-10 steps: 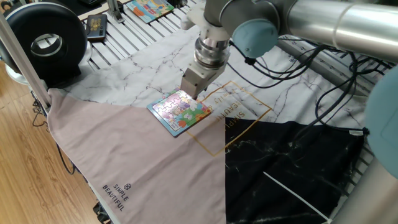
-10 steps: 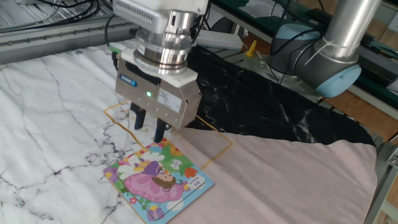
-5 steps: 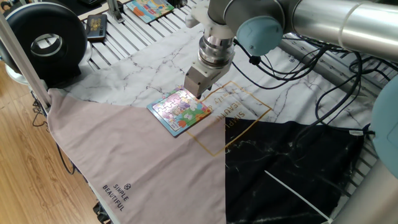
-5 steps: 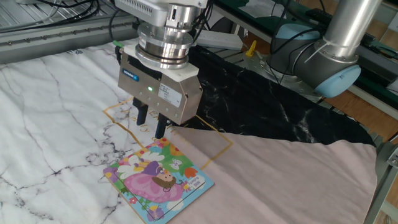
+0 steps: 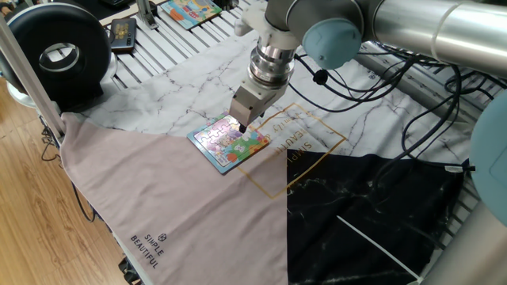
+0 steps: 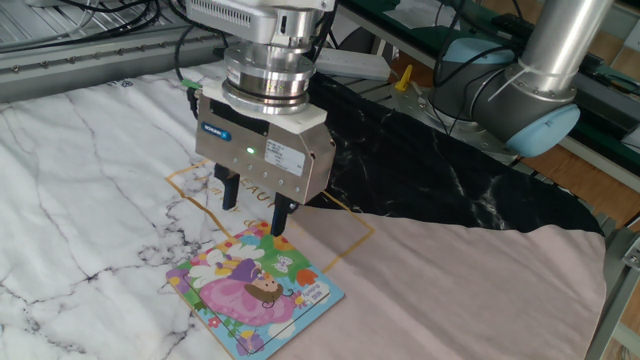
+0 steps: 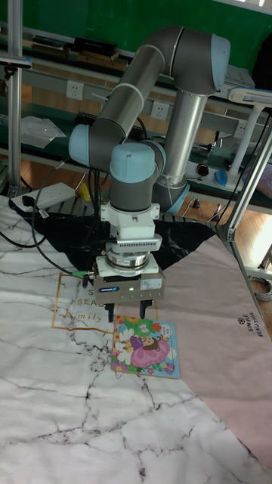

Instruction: Assemble one piece of a puzzle

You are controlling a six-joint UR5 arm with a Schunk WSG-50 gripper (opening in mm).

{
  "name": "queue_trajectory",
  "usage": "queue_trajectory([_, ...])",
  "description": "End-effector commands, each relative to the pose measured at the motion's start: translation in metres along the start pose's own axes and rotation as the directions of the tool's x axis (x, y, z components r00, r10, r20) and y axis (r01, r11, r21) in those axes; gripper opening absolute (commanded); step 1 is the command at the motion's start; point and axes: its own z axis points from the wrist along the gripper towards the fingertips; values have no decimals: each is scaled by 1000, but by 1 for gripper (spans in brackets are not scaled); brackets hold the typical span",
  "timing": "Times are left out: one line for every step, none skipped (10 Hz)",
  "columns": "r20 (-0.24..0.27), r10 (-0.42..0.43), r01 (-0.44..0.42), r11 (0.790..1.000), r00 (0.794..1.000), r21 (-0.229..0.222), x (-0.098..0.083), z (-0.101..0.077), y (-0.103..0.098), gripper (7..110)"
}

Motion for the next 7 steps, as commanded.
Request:
queue_trajectory([-25, 16, -16, 1000, 1000, 8, 5, 3, -4, 66])
queue_trajectory([7, 23, -23, 1000, 1000, 13, -4, 3, -5, 66])
queue_trajectory([30, 29, -30, 999, 999, 25, -9, 2, -8, 66])
queue_trajectory([28, 51, -53, 997, 998, 57, -7, -1, -16, 66])
queue_trajectory([27, 78, -80, 994, 997, 73, -6, -3, -19, 44])
queue_trajectory([32, 103, -105, 992, 994, 63, -6, -4, -17, 44])
queue_trajectory([33, 110, -112, 992, 993, 59, -7, -4, -16, 44])
